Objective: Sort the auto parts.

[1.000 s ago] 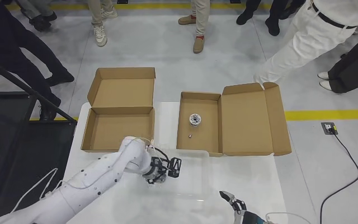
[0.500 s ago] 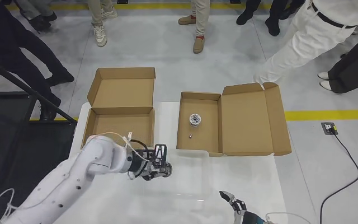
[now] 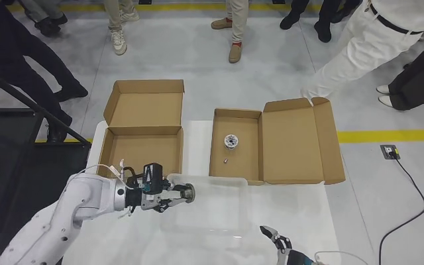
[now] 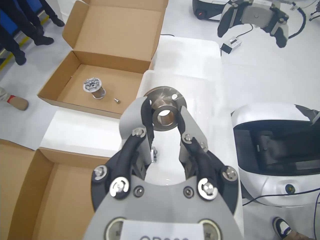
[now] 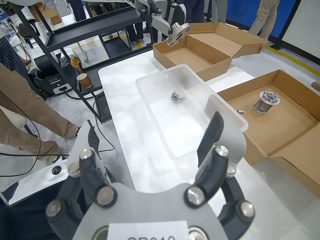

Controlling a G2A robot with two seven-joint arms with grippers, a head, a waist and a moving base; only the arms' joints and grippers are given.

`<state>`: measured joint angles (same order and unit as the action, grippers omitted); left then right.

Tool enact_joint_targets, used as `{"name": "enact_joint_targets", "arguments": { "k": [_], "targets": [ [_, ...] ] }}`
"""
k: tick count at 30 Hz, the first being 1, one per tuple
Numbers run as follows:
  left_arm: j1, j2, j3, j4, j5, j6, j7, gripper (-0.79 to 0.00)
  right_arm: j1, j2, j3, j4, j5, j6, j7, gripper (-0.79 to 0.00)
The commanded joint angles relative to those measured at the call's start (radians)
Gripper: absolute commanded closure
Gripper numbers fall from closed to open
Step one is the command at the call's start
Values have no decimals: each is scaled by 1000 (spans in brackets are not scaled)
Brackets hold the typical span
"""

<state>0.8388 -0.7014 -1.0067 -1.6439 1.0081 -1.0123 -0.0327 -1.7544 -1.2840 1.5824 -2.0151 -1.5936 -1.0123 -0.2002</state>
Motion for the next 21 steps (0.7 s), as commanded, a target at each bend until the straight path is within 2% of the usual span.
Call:
{"name": "enact_joint_targets", "arguments": {
  "k": [1, 4, 11, 15, 21],
  "targets": [
    [0, 0, 0, 0, 0, 0, 1, 0, 0, 0, 0, 0, 0, 0, 0, -785],
    [8, -1, 2, 0, -10, 9, 8, 0, 0, 0, 0, 0, 0, 0, 0, -785],
    [63, -5, -45, 65, -154, 0, 179, 0, 0, 0, 0, 0, 0, 0, 0, -785],
    [102, 4, -68, 76, -219, 0, 295, 0, 0, 0, 0, 0, 0, 0, 0, -785],
    [146, 23, -64, 72, -334, 0, 548, 0, 0, 0, 0, 0, 0, 0, 0, -785]
  ]
}}
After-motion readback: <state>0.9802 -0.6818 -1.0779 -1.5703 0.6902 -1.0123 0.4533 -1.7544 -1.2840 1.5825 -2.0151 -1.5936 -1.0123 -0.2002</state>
